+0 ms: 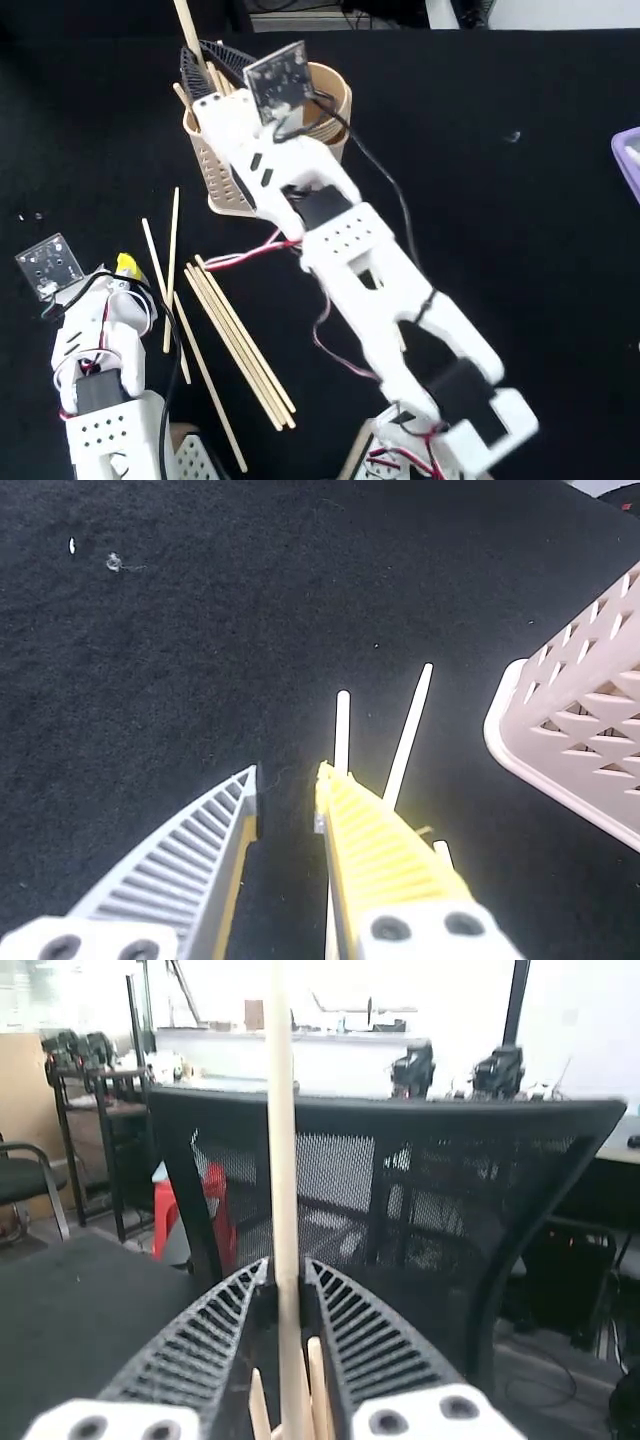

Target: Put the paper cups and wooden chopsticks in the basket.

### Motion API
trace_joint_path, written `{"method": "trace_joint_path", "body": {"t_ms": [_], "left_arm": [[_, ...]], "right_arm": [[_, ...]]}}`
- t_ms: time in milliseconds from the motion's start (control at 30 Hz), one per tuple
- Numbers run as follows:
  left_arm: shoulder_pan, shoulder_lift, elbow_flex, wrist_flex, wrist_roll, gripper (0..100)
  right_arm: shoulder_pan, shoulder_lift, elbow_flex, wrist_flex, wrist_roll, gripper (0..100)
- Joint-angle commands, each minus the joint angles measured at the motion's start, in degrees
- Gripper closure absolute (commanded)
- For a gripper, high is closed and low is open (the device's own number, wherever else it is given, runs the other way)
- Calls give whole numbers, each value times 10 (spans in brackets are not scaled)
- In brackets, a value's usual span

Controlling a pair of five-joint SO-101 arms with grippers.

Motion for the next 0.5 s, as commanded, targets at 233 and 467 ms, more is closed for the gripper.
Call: {"method": "trace_joint_path", "body": {"t_ms": [233,467], "left_arm": [[7,-6,-7,-17,-4,891],[7,-6,-7,-17,-4,891]], "right_arm": [[-3,50,-45,-11,0,986],[-5,37,-48,70,-3,812]]}}
